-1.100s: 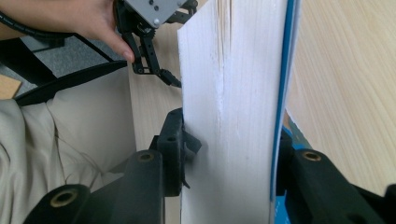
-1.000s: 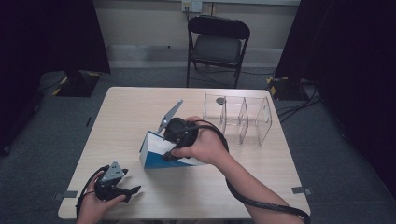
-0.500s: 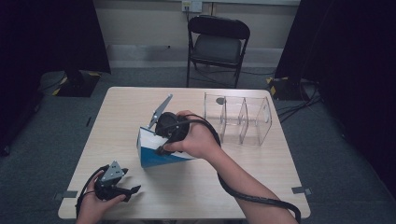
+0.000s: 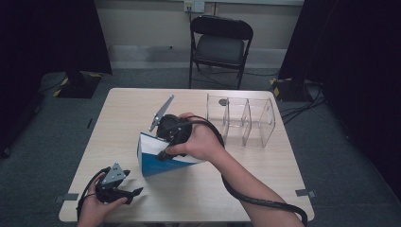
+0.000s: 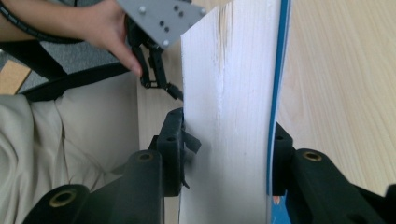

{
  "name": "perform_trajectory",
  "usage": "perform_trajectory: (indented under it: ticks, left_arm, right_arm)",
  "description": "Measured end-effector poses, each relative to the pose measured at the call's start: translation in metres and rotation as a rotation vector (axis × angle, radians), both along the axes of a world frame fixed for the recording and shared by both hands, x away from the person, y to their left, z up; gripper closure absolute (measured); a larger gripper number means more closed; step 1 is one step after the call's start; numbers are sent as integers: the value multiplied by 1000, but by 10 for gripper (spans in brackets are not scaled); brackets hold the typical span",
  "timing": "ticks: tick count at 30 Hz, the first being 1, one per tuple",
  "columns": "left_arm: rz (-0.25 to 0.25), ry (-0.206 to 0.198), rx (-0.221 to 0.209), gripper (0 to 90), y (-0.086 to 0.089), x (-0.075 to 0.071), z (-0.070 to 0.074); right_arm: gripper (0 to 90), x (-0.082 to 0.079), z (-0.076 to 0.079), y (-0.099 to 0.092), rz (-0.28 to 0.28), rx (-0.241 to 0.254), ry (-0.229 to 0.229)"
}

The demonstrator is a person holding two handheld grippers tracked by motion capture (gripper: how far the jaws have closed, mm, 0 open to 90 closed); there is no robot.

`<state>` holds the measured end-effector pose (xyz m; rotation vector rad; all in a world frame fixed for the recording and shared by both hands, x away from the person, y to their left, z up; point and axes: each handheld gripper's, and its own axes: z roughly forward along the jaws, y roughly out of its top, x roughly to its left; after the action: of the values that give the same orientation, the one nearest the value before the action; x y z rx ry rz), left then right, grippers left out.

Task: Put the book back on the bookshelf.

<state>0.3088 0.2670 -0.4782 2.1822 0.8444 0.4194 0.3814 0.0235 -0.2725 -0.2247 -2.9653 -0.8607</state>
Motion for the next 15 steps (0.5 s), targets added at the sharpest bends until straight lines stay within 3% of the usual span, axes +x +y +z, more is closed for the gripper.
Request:
perform_trajectory:
  ticks: [5,10,12,15]
  left_arm:
    - [4,1,-1,180,1,1,-2]
    - [7,11,3,180,1,1,-2]
    - [3,3,18,180,1,1,-2]
    - [8,8,5,181,0,1,-3]
  right_arm:
    - [591,8,0,5,2,50,-30]
    - [589,16,-1,9,-17,79,-31]
    - [589,18,0,11,-23,80,-31]
    - [588,22,1,13,-17,68,-20]
